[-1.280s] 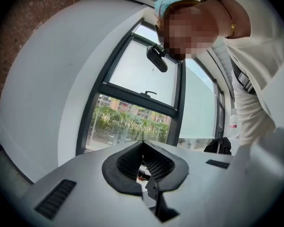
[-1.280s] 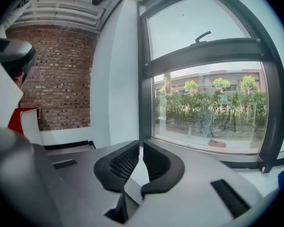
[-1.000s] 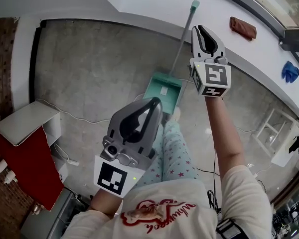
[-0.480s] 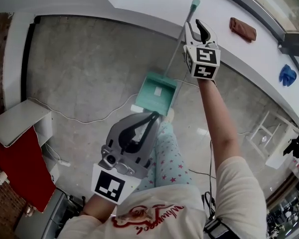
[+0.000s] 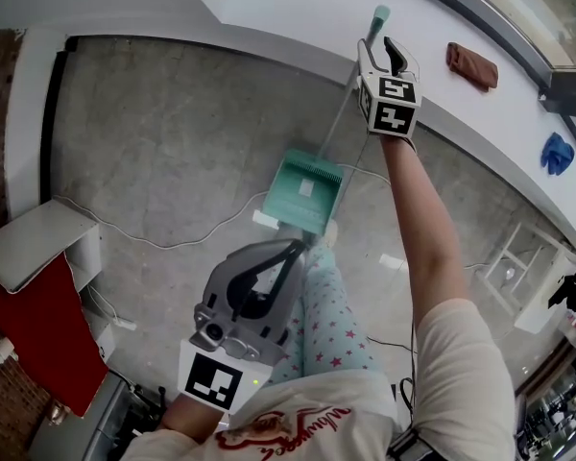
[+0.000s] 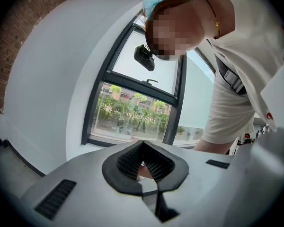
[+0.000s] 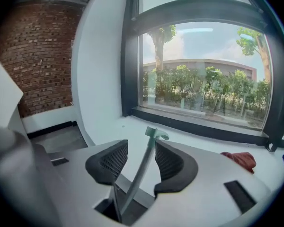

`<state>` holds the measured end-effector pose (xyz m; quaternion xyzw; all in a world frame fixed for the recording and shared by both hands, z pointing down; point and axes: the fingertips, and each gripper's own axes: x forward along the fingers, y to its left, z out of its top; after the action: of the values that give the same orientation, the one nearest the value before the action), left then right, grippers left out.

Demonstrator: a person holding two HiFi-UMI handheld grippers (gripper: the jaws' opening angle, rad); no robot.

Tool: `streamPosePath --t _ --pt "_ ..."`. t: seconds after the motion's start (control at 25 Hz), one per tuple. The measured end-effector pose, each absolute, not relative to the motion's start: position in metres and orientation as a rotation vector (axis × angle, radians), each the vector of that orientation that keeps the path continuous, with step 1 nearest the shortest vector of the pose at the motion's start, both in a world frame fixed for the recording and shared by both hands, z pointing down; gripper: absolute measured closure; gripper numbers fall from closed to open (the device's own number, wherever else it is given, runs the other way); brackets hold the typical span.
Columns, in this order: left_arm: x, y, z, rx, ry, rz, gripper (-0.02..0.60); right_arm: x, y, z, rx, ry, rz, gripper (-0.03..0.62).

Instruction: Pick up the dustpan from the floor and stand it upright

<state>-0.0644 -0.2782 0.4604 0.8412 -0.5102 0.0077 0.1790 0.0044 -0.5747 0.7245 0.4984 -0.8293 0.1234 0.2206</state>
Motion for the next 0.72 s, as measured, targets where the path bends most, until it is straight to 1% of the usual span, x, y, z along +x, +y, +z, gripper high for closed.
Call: streamPosePath --t 0.2,0.72 --pt "-0.075 -0.28 0.461 2.336 -1.47 -0.014 0.563 0.012 -0.583 0.75 1.416 -2.23 0.413 0.404" --pt "-0.091 -0.276 0.478 2.292 -1.508 -0.007 0.563 0.01 -0.608 0.791 1.402 -2.126 0.514 0.405"
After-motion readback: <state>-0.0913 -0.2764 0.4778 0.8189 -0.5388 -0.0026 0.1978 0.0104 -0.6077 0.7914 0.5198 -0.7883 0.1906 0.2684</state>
